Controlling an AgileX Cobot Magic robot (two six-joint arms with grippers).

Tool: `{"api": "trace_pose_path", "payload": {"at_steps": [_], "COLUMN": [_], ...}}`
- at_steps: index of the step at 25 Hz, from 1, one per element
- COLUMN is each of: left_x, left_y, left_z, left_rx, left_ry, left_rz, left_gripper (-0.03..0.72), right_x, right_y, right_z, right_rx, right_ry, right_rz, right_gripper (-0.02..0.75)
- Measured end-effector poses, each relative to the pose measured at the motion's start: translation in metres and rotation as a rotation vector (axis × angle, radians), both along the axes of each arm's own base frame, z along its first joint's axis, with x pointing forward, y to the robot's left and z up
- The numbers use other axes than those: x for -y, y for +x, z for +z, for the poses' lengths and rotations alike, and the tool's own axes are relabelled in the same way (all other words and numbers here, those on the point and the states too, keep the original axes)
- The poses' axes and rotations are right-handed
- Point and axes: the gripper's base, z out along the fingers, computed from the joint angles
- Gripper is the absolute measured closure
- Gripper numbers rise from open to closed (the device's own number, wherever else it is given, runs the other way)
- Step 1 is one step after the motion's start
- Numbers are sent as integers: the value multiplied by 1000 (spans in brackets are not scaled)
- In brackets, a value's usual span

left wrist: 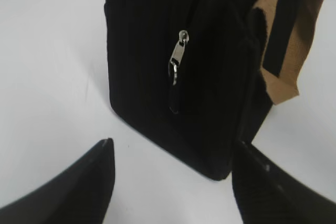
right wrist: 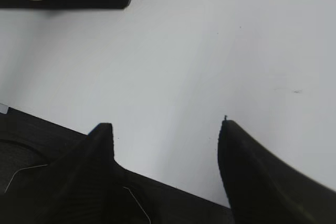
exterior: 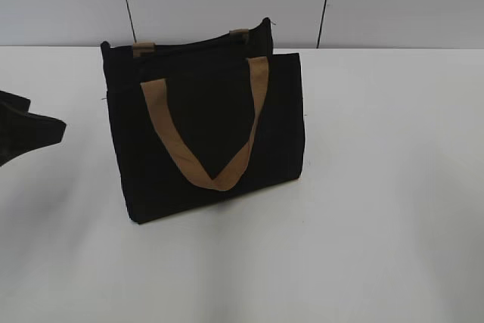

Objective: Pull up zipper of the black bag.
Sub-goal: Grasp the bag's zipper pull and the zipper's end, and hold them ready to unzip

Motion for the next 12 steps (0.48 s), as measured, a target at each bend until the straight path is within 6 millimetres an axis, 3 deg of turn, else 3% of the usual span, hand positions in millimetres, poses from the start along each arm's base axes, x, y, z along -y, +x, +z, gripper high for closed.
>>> {"api": "trace_pose_path", "payload": {"at_steps": [6,12], "left_x": [2,4], "left_y": [27,45], "left_z": [-33,-60], "left_rx": [5,32], "left_ry": [79,121], "left_rz": [-78,-138], "left_gripper": [167,167], "right_x": [0,-2], "right_y": [5,6], "right_z": [-2,9], "right_rx": [-50,-42], "right_ry": [-2,18], "right_rz": [8,20], "right_gripper": [265,265]}}
